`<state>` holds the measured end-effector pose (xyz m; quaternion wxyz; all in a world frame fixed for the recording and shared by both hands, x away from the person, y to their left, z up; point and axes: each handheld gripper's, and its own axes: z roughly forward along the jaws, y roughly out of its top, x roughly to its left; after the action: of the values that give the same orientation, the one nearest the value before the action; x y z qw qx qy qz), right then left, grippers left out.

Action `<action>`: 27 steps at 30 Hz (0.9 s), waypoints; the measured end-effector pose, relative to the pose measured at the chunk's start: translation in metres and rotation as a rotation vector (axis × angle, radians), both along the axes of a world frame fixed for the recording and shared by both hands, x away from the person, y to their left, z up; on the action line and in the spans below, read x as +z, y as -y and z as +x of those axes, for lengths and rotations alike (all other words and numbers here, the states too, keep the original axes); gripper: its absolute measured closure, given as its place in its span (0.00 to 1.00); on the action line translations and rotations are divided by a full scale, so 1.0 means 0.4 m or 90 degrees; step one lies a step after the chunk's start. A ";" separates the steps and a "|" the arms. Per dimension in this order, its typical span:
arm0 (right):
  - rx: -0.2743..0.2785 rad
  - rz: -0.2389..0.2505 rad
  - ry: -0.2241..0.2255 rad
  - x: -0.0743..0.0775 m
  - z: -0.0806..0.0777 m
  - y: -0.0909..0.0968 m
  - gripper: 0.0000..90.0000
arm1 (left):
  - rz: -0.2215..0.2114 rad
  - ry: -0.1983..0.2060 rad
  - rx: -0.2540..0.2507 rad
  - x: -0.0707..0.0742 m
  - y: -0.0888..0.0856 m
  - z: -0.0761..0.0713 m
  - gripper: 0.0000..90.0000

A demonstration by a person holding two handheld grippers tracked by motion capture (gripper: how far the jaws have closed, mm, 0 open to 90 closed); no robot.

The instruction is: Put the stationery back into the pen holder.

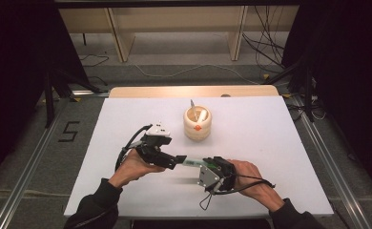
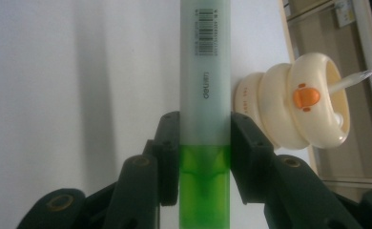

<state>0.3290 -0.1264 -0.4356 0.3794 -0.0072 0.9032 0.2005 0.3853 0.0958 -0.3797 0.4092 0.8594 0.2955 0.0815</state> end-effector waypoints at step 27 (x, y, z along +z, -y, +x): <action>0.094 -0.122 0.269 -0.058 -0.039 -0.009 0.75 | 0.102 -0.057 -0.114 -0.015 0.096 0.039 0.26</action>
<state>0.3134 -0.1230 -0.4587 0.5417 -0.1508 0.8159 0.1351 0.4008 0.0572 -0.3857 0.3315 0.9150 0.2280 0.0293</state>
